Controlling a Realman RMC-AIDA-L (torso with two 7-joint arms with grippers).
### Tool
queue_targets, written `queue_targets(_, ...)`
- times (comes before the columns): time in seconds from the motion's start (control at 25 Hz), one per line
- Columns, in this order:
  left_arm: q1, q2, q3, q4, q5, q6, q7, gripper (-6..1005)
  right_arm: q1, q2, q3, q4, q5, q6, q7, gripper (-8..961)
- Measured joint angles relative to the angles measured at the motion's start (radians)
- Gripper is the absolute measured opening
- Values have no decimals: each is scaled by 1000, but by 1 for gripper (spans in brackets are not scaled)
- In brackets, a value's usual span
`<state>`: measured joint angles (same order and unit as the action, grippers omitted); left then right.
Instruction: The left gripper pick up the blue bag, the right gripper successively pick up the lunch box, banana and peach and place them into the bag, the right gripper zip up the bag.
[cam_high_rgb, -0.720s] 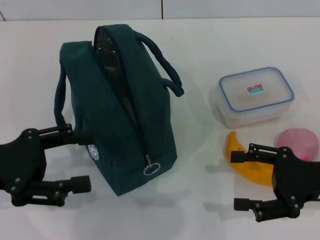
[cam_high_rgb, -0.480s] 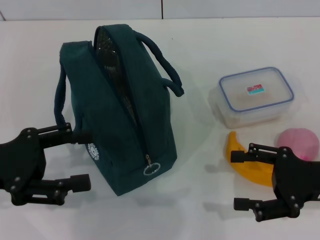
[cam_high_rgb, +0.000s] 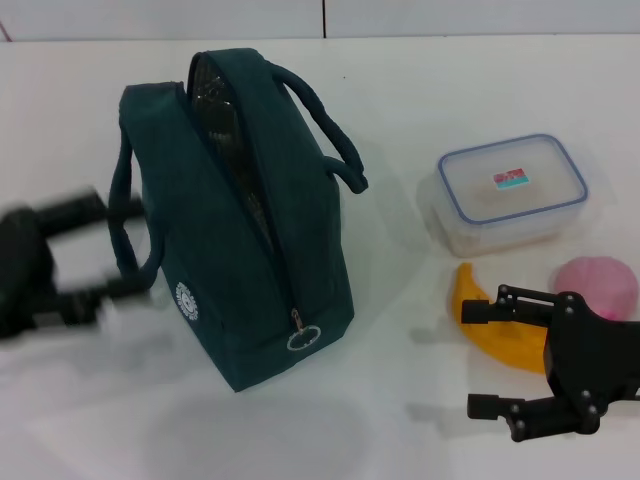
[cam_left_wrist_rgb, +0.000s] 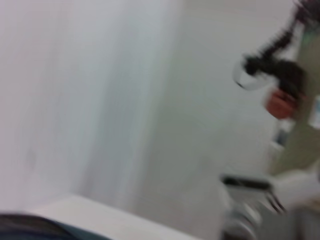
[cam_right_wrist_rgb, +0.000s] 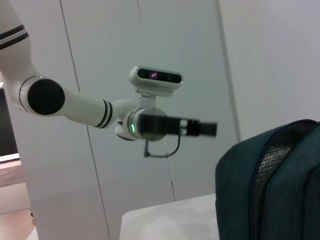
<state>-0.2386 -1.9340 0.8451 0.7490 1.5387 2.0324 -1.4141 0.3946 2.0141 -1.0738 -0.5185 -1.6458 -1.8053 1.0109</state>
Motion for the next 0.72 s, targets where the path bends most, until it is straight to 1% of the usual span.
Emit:
queue_targets(0.08,-15,-6,-118,0,3,-5,-64,878,1,0,2,0,0,0,0,871)
queue_targets(0.16,-37,-7,-240,3,12,-29,-154,877,3,0,5,0,0,2,0,871)
queue_targets(0.2,-52,-4,-299,5,22,-57,-215,877,3,0,6,0,0,3,0,871)
queue_targets(0.28,-77,10,-364,13,40,-113,-309,877,1,0,8,0,0,4,-2,871)
queue_targets(0.32,-90,19,-379,23,51,-140,-351,877,-1,0,9,0,0,5,-3,871)
queue_targets(0.44,-126,41,-383,77,105,-202,-475,877,-4,0,10,0,1,15,-6,871)
queue_targets(0.56,-176,62,-383,143,206,-244,-655,876,-4,0,10,1,1,32,-6,871)
queue_targets(0.64,-210,74,-374,181,287,-251,-799,876,-2,0,11,1,2,40,-6,871)
queue_targets(0.72,-243,80,-331,247,370,-246,-953,876,0,0,11,2,2,47,-7,871)
